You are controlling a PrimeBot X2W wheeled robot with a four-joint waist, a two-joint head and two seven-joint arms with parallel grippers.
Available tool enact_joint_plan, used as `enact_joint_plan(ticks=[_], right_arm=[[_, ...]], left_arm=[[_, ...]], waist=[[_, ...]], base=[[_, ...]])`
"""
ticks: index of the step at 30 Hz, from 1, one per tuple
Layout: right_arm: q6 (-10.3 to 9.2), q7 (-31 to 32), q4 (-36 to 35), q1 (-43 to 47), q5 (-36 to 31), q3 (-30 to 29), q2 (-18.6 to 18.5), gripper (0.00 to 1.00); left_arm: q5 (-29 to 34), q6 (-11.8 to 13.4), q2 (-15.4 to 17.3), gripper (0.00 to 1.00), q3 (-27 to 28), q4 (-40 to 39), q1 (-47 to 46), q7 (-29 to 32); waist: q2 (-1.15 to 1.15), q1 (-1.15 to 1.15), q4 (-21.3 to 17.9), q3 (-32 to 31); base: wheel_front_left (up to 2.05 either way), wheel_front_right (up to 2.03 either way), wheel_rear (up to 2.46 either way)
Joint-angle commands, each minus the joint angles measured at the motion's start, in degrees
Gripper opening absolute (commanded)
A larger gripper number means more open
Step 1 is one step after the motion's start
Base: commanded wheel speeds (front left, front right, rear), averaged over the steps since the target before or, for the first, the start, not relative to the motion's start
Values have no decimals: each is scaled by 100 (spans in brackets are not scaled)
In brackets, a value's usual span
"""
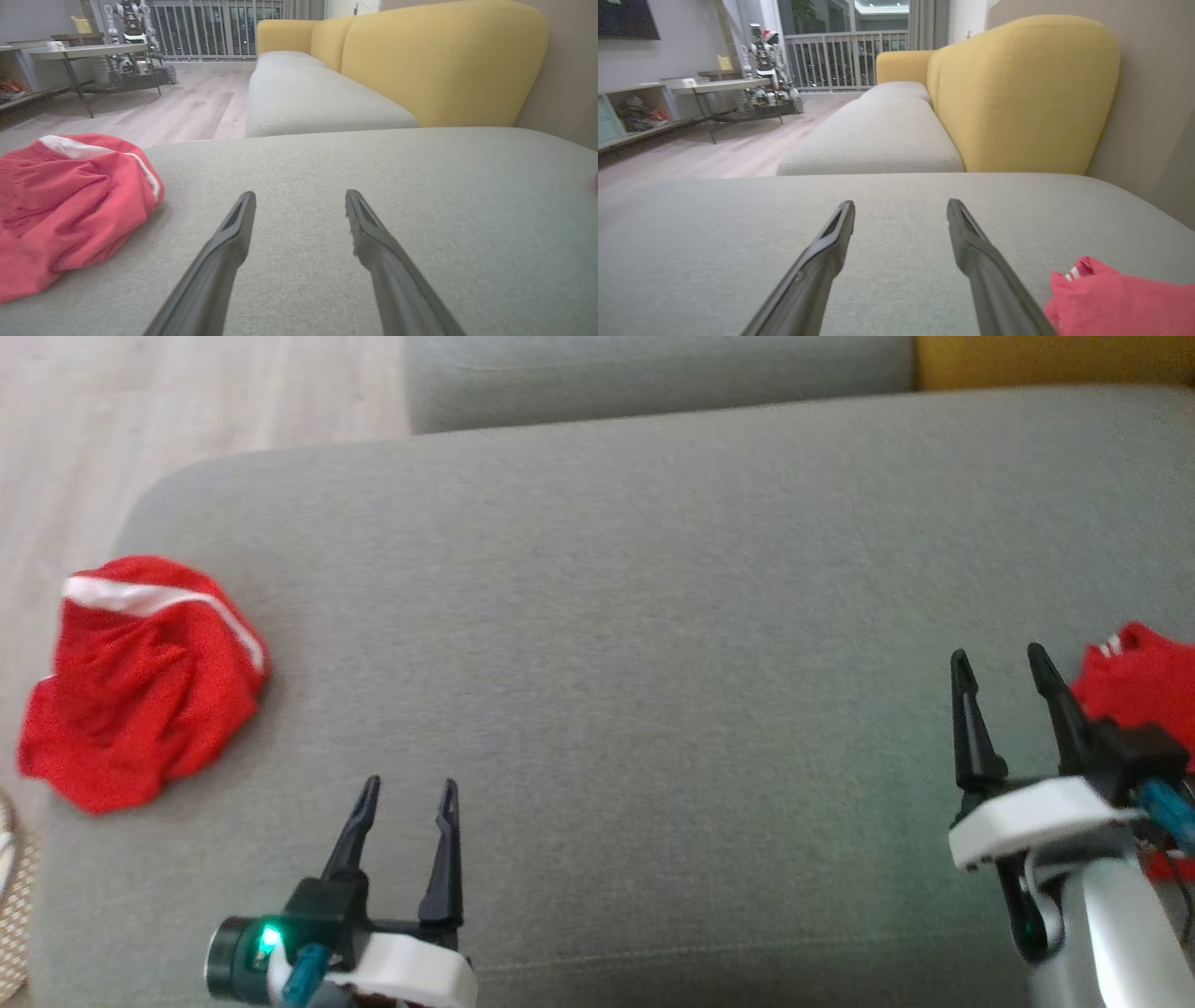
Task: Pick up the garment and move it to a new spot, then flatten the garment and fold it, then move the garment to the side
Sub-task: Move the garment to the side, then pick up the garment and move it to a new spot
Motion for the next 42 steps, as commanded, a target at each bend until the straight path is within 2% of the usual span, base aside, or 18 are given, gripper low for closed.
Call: enact_joint_plan(ticks=[1, 4, 7, 16, 23, 26, 33, 39, 42], right_arm=[[-2, -55, -412, -9, 77, 174, -24, 100], [-2, -56, -1013, 538, 282, 331, -22, 100], [-2, -57, -1315, 977, 236, 538, -22, 100], [-2, -57, -1394, 1295, 363, 602, -21, 100], [-2, -57, -1460, 1297, 274, 604, -21, 100], [-2, -57, -1498, 1214, 193, 624, -21, 100], [-2, -58, -1519, 738, 16, 790, -21, 100], [-2, -58, -1581, 50, -450, 883, -73, 100], [-2, -58, -1620, -139, -551, 948, -218, 100]], left_arm=[[-62, 51, -37, 100, 216, -224, -117, -70], [-79, 95, -40, 100, 280, -245, -22, -70], [-76, 129, -41, 100, 378, -258, 41, -70], [-33, 176, 38, 100, 863, -334, -29, -70], [2, 32, 442, 100, 1322, -314, -811, -70], [-30, -24, 682, 100, 1526, -6, -1422, -41], [-248, -182, 941, 100, 1750, 940, -2612, 130], [-489, -284, 721, 100, 1692, 2066, -3509, 200], [-499, -224, 588, 100, 1618, 2782, -3989, 298]], waist=[[0, 0, 214, -175], [0, 0, 364, -309], [0, 0, 465, -402], [0, 0, 554, -459], [0, 0, 778, -196], [0, 0, 886, 43], [0, 0, 970, 632], [0, 0, 1287, 1161], [0, 0, 1491, 1400]], base=[[0, 0, 0], [0, 0, 0], [0, 0, 0], [0, 0, 0], [0, 0, 0], [0, 0, 0], [0, 0, 0], [0, 0, 0], [0, 0, 0]])
